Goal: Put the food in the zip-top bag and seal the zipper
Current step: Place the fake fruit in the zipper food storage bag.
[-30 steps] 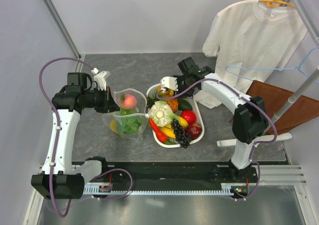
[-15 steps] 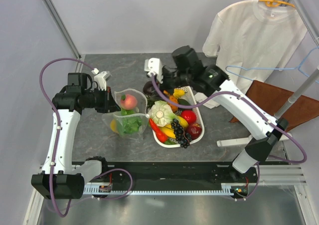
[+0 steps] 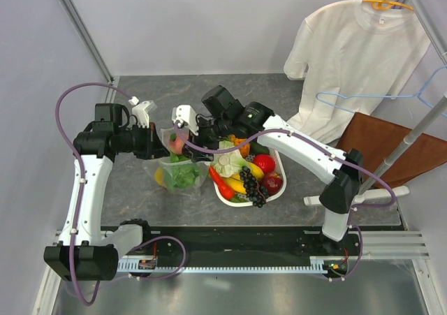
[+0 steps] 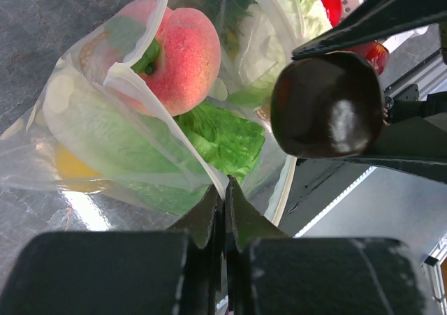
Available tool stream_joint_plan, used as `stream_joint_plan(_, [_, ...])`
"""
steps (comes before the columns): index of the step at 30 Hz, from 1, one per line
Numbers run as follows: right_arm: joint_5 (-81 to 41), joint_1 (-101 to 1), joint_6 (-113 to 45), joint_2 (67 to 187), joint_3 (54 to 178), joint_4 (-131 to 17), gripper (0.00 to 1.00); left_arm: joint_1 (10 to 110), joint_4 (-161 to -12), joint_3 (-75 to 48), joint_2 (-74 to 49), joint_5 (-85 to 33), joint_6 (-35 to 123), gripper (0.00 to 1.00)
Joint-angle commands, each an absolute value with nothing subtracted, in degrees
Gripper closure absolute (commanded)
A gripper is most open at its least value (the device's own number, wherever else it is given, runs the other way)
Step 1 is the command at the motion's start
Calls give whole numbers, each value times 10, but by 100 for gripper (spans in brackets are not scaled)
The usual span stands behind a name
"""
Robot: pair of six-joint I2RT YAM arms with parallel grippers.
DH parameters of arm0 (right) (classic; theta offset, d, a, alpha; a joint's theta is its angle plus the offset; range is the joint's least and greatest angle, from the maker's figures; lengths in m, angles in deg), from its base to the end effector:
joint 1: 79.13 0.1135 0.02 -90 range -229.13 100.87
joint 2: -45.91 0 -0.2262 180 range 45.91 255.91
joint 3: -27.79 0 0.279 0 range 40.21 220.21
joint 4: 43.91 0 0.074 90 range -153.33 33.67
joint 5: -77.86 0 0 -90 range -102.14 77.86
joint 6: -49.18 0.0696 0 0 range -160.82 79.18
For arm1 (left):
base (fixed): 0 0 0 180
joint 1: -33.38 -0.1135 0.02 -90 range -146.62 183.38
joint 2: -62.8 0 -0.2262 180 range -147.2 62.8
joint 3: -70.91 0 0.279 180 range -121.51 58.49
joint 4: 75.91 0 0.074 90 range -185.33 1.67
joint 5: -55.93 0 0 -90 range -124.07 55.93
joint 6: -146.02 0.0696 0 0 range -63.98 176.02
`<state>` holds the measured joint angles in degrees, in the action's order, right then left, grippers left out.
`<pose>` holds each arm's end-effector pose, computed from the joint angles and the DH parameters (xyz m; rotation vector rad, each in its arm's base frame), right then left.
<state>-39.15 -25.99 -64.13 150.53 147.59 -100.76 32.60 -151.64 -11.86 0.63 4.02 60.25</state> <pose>0.2434 0.3774 0.3150 -1.6323 1.6683 0.8065 0.2497 -0.0395 0.3060 0.3320 2.3891 -0.7941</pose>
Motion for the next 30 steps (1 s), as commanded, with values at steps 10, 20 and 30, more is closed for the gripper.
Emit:
stream_joint_plan(10, [-366, -239, -625, 1479, 1502, -1019, 2, 328, -1497, -123, 20, 64, 582, 98])
stream_joint_plan(20, [-351, -305, -499, 1321, 1285, -925, 9, 328, -1481, -116, 28, 74, 566, 98])
stream_joint_plan(30, [-372, -304, -379, 1211, 1023, -605, 36, 317, -1454, -85, 35, 134, 526, 98])
